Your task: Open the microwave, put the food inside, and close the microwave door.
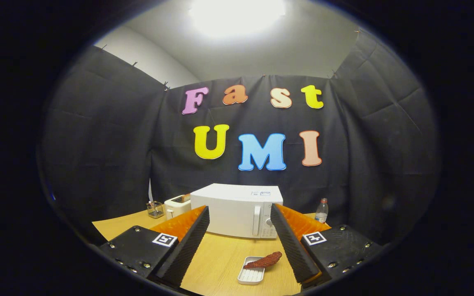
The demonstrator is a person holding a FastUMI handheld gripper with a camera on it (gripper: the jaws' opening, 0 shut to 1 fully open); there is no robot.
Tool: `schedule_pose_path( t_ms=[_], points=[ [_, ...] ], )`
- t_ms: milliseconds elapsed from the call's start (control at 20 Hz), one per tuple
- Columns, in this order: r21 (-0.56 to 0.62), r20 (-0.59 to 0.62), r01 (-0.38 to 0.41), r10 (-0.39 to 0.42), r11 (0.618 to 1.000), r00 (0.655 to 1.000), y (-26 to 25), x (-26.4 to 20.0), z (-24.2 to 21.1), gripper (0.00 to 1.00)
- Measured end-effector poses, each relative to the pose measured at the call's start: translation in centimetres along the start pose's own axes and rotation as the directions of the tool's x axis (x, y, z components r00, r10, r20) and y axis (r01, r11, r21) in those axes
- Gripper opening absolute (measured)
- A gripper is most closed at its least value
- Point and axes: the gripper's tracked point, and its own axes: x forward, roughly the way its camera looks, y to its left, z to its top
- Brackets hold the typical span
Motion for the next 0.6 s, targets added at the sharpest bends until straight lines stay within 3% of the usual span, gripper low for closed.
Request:
schedule_pose_path(
  t_ms=[600],
  points=[
    [0.036, -0.033, -0.015, 0.016, 0.999, 0.999, 1.3, 5.2, -2.6, 0.95]
  ],
)
